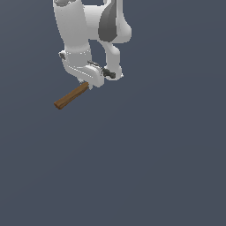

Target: Pick up the object and move it to a goal position.

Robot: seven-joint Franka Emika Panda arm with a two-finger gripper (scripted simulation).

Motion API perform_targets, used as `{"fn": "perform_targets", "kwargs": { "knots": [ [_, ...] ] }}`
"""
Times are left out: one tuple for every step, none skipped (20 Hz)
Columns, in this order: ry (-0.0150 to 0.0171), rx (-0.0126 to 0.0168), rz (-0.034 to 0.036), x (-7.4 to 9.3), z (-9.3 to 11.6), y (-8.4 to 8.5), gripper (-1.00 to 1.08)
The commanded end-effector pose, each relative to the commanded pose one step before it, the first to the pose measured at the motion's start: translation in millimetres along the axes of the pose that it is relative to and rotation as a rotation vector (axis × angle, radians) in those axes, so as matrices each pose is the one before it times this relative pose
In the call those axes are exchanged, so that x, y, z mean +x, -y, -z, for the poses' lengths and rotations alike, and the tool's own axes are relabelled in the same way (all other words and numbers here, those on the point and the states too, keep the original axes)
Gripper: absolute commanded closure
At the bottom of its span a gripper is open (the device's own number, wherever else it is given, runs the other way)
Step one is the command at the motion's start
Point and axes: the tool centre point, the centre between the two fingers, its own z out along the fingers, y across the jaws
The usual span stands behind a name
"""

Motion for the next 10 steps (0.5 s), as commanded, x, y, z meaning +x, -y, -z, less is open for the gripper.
{"fn": "perform_targets", "kwargs": {
  "knots": [
    [-0.00178, 0.00028, 0.00090, 6.21, 17.22, -11.88, 1.08],
    [-0.00015, -0.00046, -0.00005, 2.10, 5.16, -3.79, 1.08],
    [0.00000, 0.00000, 0.00000, 1.98, 4.67, -3.51, 1.08],
    [-0.00024, -0.00065, 0.00001, 1.74, 4.19, -2.93, 1.08],
    [0.00000, 0.00000, 0.00000, 1.64, 3.68, -2.75, 1.08],
    [0.00000, 0.00000, 0.00000, 1.45, 3.19, -2.38, 1.08],
    [0.00000, 0.00000, 0.00000, 1.25, 2.69, -2.00, 1.08],
    [-0.00029, -0.00061, 0.00016, 0.93, 2.25, -1.37, 1.08],
    [0.00000, 0.00000, 0.00000, 0.82, 1.71, -1.27, 1.08],
    [0.00000, 0.00000, 0.00000, 0.60, 1.22, -0.90, 1.08]
  ]
}}
